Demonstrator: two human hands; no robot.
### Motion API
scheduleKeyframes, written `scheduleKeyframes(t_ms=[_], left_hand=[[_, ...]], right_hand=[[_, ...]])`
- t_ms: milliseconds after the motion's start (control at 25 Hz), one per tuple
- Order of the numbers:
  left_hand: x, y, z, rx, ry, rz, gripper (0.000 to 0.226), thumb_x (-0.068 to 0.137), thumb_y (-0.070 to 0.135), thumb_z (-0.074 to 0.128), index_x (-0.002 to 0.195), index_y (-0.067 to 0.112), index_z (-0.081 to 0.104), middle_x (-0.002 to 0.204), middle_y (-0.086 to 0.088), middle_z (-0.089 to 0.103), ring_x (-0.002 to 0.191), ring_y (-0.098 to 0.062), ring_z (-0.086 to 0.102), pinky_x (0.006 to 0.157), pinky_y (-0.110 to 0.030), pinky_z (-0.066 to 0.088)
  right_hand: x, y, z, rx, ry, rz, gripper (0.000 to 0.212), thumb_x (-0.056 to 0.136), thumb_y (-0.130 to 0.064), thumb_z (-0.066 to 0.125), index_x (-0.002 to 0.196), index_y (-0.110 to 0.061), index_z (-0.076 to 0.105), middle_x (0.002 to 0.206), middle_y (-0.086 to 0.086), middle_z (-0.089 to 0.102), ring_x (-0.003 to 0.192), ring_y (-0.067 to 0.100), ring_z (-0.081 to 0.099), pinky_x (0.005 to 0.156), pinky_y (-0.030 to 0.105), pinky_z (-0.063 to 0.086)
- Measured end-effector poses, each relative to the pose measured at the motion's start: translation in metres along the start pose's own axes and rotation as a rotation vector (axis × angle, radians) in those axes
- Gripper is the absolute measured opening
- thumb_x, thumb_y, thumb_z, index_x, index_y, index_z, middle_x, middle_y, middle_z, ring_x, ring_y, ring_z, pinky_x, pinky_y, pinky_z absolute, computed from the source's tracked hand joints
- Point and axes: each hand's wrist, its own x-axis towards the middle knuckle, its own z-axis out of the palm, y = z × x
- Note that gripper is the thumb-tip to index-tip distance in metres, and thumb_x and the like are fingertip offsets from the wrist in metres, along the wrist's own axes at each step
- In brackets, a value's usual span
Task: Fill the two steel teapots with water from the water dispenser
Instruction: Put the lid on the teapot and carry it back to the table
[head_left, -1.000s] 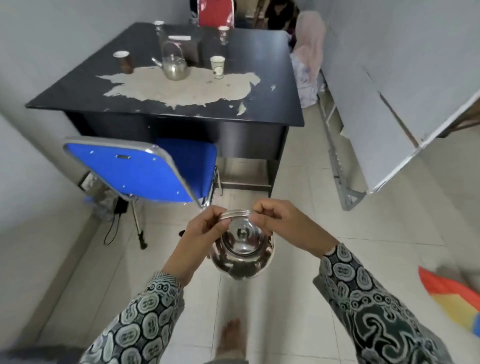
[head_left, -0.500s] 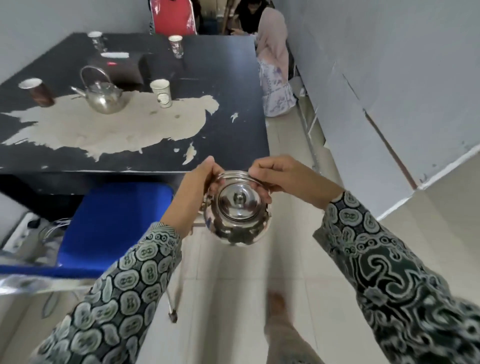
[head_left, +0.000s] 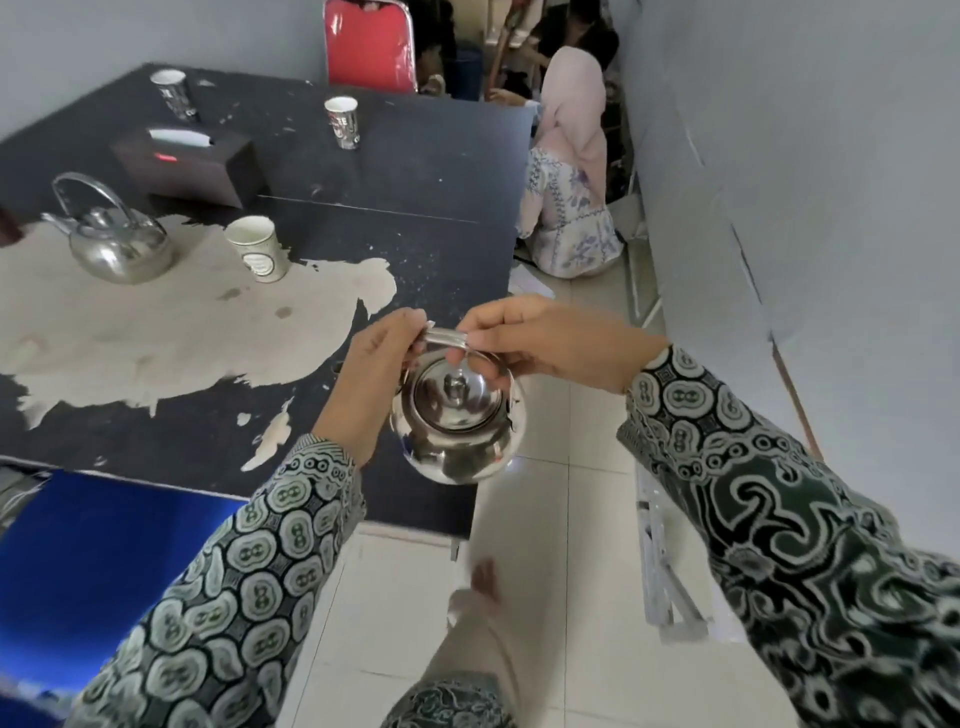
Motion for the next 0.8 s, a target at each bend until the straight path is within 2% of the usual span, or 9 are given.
scheduleKeyframes(t_ms=[80, 160, 280, 360, 480, 560, 640, 720, 800], left_hand=[[0.04, -0.002, 0.004, 0.035, 0.061, 0.036, 0.038, 0.095, 0.026, 0.041, 0.057, 0.026, 0.046, 0.057, 0.01, 0.043, 0.053, -0.004, 0.038, 0.057, -0.021, 0.035], [0.072, -0.005, 0.007, 0.1, 0.154, 0.099, 0.027, 0.096, 0.023, 0.04, 0.073, 0.024, 0.054, 0.072, 0.005, 0.05, 0.067, -0.007, 0.046, 0.068, -0.023, 0.04], [0.11, -0.015, 0.009, 0.112, 0.413, 0.165, 0.015, 0.094, 0.01, 0.043, 0.101, 0.018, 0.054, 0.095, 0.004, 0.054, 0.087, -0.005, 0.05, 0.083, -0.02, 0.042], [0.126, -0.022, 0.016, 0.156, 0.56, 0.136, 0.02, 0.092, 0.003, 0.044, 0.107, 0.014, 0.049, 0.098, 0.006, 0.051, 0.087, 0.006, 0.05, 0.08, -0.01, 0.041], [0.142, -0.033, 0.032, 0.198, 0.625, 0.07, 0.025, 0.09, -0.002, 0.045, 0.107, 0.017, 0.044, 0.103, 0.005, 0.049, 0.088, 0.012, 0.051, 0.077, -0.01, 0.044], [0.15, -0.041, 0.041, 0.24, 0.607, -0.012, 0.03, 0.09, 0.002, 0.048, 0.11, 0.024, 0.043, 0.113, -0.003, 0.047, 0.107, -0.005, 0.051, 0.094, -0.027, 0.046], [0.166, -0.044, 0.05, 0.327, 0.607, -0.094, 0.036, 0.089, 0.007, 0.051, 0.119, 0.024, 0.042, 0.116, 0.0, 0.042, 0.116, -0.028, 0.047, 0.103, -0.048, 0.04], [0.183, -0.041, 0.065, 0.41, 0.643, -0.089, 0.042, 0.088, 0.009, 0.052, 0.126, 0.024, 0.042, 0.113, 0.012, 0.037, 0.11, -0.032, 0.049, 0.102, -0.052, 0.038], [0.205, -0.038, 0.078, 0.494, 0.723, -0.055, 0.046, 0.087, 0.011, 0.054, 0.128, 0.028, 0.042, 0.12, 0.014, 0.035, 0.115, -0.026, 0.044, 0.106, -0.05, 0.035]], right_hand=[[0.032, 0.003, -0.039, 0.012, -0.049, -0.002, 0.02, 0.095, -0.008, 0.038, 0.093, -0.007, 0.058, 0.068, 0.001, 0.05, 0.061, 0.01, 0.049, 0.066, 0.022, 0.042], [0.062, 0.007, -0.071, 0.012, -0.085, 0.015, 0.02, 0.094, -0.007, 0.038, 0.093, -0.008, 0.058, 0.069, 0.0, 0.051, 0.062, 0.01, 0.049, 0.068, 0.024, 0.041], [0.105, 0.011, -0.111, 0.02, -0.176, 0.021, 0.02, 0.094, -0.004, 0.036, 0.094, -0.005, 0.057, 0.073, 0.003, 0.051, 0.067, 0.014, 0.048, 0.073, 0.033, 0.039], [0.132, 0.013, -0.134, 0.006, -0.197, 0.014, 0.02, 0.093, -0.003, 0.037, 0.099, -0.001, 0.056, 0.075, 0.005, 0.052, 0.069, 0.016, 0.05, 0.074, 0.038, 0.037], [0.171, 0.014, -0.167, 0.01, -0.252, -0.006, 0.022, 0.094, -0.002, 0.036, 0.102, -0.001, 0.056, 0.078, 0.006, 0.054, 0.068, 0.012, 0.056, 0.068, 0.027, 0.043], [0.191, 0.014, -0.183, 0.04, -0.298, -0.009, 0.022, 0.094, -0.002, 0.036, 0.103, -0.003, 0.056, 0.081, 0.006, 0.057, 0.068, 0.009, 0.06, 0.062, 0.018, 0.049], [0.214, 0.013, -0.201, 0.066, -0.356, -0.004, 0.023, 0.094, -0.004, 0.037, 0.103, -0.006, 0.057, 0.081, 0.003, 0.061, 0.071, 0.007, 0.063, 0.066, 0.018, 0.052], [0.237, 0.011, -0.216, 0.039, -0.446, -0.003, 0.023, 0.094, -0.007, 0.038, 0.106, -0.008, 0.058, 0.085, 0.002, 0.063, 0.079, 0.009, 0.065, 0.078, 0.026, 0.053], [0.259, 0.009, -0.232, -0.027, -0.535, -0.025, 0.023, 0.095, -0.008, 0.039, 0.11, -0.007, 0.057, 0.09, 0.003, 0.063, 0.087, 0.012, 0.064, 0.084, 0.029, 0.051]])
